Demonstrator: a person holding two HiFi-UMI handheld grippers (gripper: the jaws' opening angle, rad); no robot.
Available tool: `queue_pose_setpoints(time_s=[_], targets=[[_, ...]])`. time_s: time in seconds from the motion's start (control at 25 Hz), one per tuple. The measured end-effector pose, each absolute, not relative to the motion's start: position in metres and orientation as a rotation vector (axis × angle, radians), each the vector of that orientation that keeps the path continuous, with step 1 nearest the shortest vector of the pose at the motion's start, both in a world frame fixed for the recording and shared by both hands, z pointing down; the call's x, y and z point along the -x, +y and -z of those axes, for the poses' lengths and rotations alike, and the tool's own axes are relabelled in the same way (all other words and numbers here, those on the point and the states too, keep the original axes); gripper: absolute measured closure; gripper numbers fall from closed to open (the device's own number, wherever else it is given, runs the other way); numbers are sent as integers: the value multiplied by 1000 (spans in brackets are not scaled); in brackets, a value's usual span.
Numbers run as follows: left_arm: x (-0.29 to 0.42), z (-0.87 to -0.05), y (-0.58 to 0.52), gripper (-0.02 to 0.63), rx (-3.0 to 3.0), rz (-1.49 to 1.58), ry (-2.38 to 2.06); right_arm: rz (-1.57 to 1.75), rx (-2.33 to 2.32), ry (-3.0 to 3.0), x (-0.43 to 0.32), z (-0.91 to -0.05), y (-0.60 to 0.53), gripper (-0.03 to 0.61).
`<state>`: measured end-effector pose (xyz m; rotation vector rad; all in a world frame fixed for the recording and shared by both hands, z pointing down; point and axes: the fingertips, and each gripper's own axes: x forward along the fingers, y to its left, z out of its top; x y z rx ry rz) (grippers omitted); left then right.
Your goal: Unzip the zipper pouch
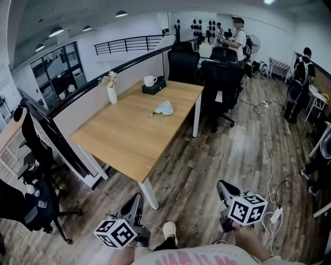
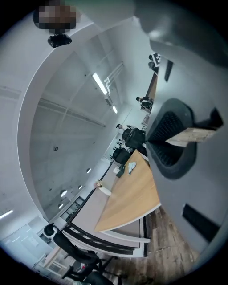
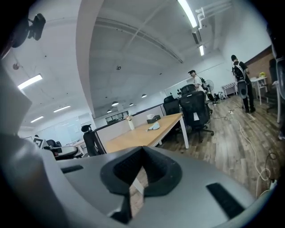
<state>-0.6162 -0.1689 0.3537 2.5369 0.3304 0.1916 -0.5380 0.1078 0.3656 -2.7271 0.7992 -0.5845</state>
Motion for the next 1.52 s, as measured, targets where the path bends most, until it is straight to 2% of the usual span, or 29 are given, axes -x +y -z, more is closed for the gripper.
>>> queue_pose_setpoints(time_s=[0.48,1.0,1.52], targets=[[422,-315,-251,612,-2535,-112,326,480,2678,776,352,-337,39,581],[338,-384,-244,612,-2524,-347,318,768,2611,747,278,-411,7,581],[202,-392,-247,612,-2508,-353,-4,820,2537,950,108,-416,3,581]])
